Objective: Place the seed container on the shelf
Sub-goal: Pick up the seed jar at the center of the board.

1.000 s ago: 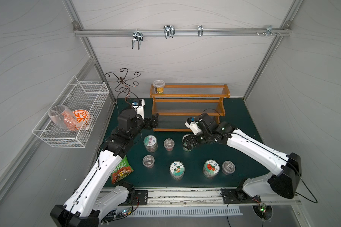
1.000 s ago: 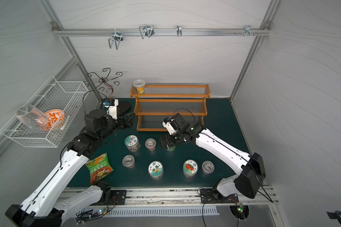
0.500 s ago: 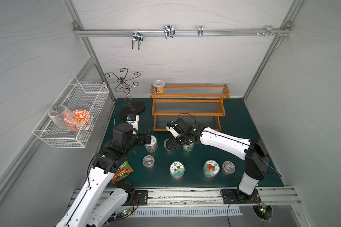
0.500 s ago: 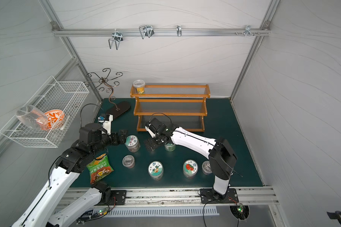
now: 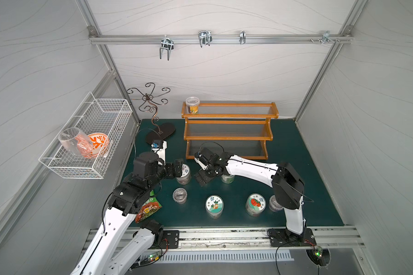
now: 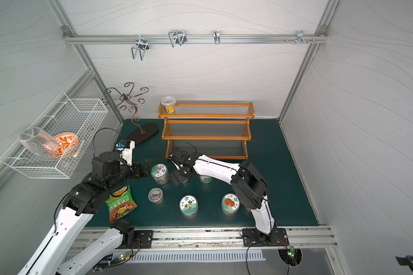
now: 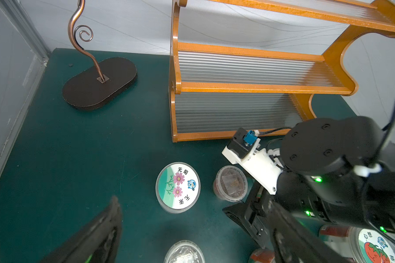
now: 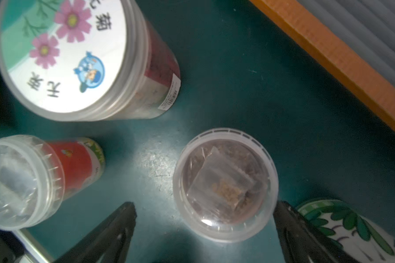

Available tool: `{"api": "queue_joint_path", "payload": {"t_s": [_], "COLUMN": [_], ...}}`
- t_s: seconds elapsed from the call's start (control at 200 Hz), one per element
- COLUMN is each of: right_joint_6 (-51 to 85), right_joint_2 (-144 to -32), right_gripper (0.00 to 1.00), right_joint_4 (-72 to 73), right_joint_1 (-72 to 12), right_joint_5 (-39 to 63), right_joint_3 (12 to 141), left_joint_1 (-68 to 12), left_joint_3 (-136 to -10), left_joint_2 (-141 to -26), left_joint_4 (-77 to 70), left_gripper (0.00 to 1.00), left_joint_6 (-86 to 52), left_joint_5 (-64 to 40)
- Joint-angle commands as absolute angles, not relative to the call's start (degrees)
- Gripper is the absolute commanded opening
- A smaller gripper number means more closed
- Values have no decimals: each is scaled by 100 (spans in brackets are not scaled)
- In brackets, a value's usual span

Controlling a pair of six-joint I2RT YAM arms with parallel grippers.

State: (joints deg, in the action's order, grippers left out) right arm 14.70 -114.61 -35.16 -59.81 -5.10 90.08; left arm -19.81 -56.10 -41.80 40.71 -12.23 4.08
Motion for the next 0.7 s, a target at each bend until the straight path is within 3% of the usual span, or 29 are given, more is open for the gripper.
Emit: {"api": "queue_joint_path", "payload": {"t_s": [0.0,0.55,0.695], "right_joint_6": [1502,1547,1521], "right_joint_2": [-11659,-11997,-11988], "right_gripper": [99,89,82], "right_joint_4": [-3560,-3647,-3703], "right_joint_1": [-6003,-6003,-6003], "right_joint_5": [-743,-914,-842], "right_joint_3": [9156,9409,9454], "left_joint_1": [-1951,-1951,-1951], "left_joint_3": [-5603,-5486,-5424], "left_joint_2": [-4084,-4011,-4011], "left_joint_4": [3991,3947,3921], "left_gripper": [100,100,100], "left_joint_6": [-1195,-1231,-1248], "left_joint_5": [378,308,283]}}
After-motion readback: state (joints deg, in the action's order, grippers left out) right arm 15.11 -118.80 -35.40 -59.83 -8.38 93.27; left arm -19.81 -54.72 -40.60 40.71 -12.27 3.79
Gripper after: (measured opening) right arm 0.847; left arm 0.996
